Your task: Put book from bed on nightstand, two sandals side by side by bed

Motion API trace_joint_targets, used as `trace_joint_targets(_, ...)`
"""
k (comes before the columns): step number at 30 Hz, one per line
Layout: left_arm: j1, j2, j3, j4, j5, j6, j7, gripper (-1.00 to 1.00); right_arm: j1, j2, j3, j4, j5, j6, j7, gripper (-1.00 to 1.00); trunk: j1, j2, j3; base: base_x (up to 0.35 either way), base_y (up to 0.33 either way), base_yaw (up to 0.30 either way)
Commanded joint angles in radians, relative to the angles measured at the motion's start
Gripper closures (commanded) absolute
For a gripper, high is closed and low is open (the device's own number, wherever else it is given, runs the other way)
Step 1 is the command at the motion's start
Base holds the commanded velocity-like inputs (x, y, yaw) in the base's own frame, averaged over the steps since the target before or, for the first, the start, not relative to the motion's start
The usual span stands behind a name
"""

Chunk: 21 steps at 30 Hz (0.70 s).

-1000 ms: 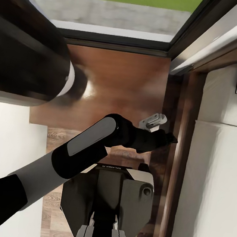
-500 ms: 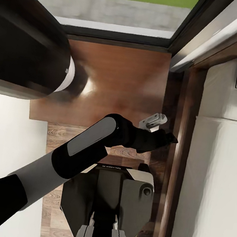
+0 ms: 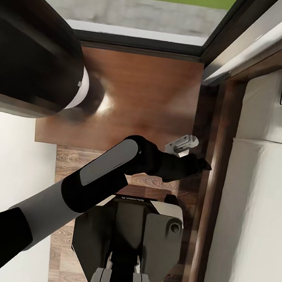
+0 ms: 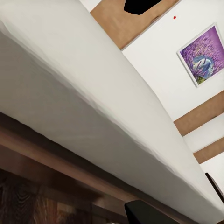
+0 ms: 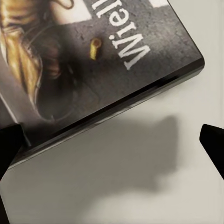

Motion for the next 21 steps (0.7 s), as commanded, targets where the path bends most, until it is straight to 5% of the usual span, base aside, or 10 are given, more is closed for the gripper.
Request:
trace_joint_targets(1, -0.001, -0.001, 0.001, 0.0, 0.001, 0.008, 0.005, -1.0, 0.0, 0.001, -0.001, 0.008, 0.002, 0.01, 0.0, -1.0, 0.001, -0.001, -0.001, -0.003, 0.0, 0.0)
trace_joint_targets(21, -0.001, 0.0, 0.001, 0.0, 0.001, 0.008, 0.005, -1.0, -0.009, -0.006, -0.002, 0.002, 0.002, 0.011, 0.031, -1.0, 0.001, -0.001, -0.001, -0.001, 0.0, 0.0)
